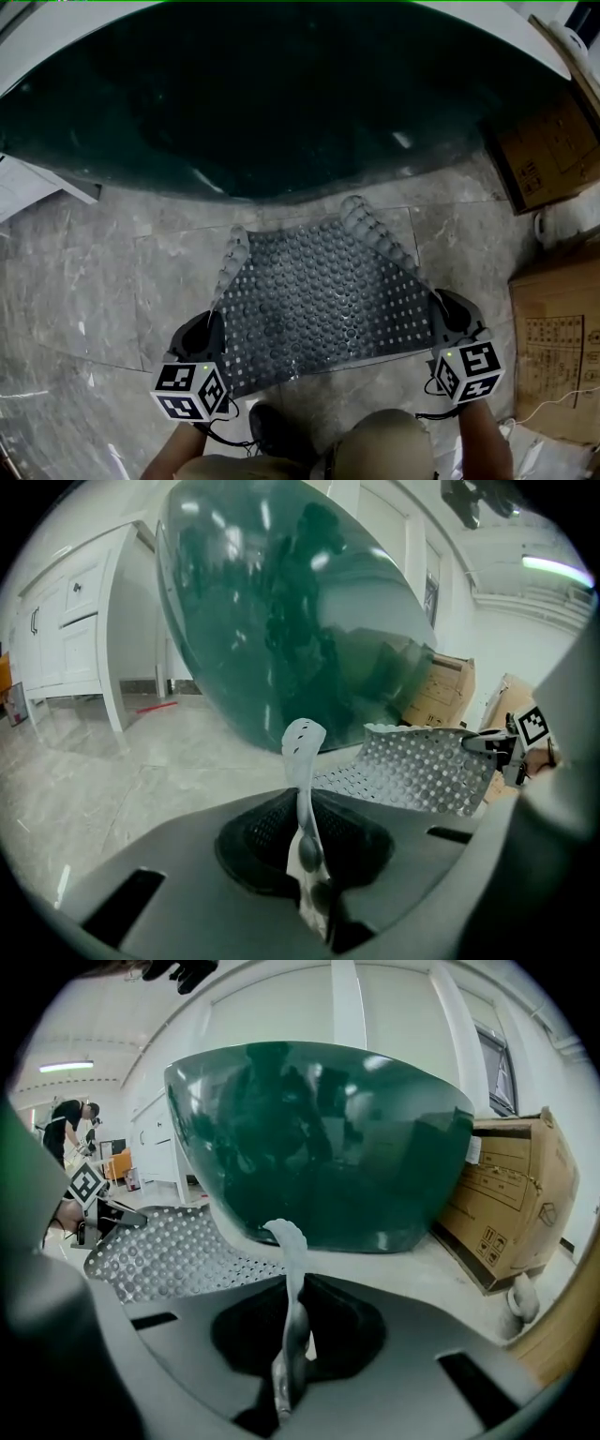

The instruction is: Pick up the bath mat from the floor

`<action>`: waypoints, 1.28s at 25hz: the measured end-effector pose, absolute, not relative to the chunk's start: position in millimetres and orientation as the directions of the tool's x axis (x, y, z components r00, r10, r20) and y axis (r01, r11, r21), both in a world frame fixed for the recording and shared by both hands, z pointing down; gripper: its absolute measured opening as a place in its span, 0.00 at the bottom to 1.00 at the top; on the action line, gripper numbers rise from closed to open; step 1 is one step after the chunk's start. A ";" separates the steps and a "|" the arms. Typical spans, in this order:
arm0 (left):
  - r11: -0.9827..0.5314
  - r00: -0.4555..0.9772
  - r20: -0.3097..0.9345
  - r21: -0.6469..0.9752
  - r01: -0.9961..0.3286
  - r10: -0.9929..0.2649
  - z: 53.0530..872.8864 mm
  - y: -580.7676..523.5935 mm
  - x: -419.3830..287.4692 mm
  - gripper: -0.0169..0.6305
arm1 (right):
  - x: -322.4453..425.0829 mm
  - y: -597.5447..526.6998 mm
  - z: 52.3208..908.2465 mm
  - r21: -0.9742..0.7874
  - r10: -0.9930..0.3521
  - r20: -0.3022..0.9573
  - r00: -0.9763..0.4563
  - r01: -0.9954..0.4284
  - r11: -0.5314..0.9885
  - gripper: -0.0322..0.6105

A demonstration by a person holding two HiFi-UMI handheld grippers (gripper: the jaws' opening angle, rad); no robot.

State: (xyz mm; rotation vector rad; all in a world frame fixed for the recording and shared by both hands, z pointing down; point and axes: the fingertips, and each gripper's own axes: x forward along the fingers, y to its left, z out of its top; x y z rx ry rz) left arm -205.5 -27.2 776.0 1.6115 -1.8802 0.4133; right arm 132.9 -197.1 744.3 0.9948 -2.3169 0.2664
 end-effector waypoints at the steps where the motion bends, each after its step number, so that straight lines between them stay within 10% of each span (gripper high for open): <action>1: 0.200 -0.058 0.629 0.158 -0.967 -0.775 773.1 -28.5 -204.0 0.08 | 130.3 -196.0 741.8 0.046 -0.591 0.592 -0.547 -0.710 0.703 0.09; 32: 0.014 0.112 0.559 0.217 -0.976 -0.822 710.1 -66.5 -150.8 0.08 | 45.1 -165.9 672.6 -0.014 -0.517 0.517 -0.682 -0.611 0.792 0.09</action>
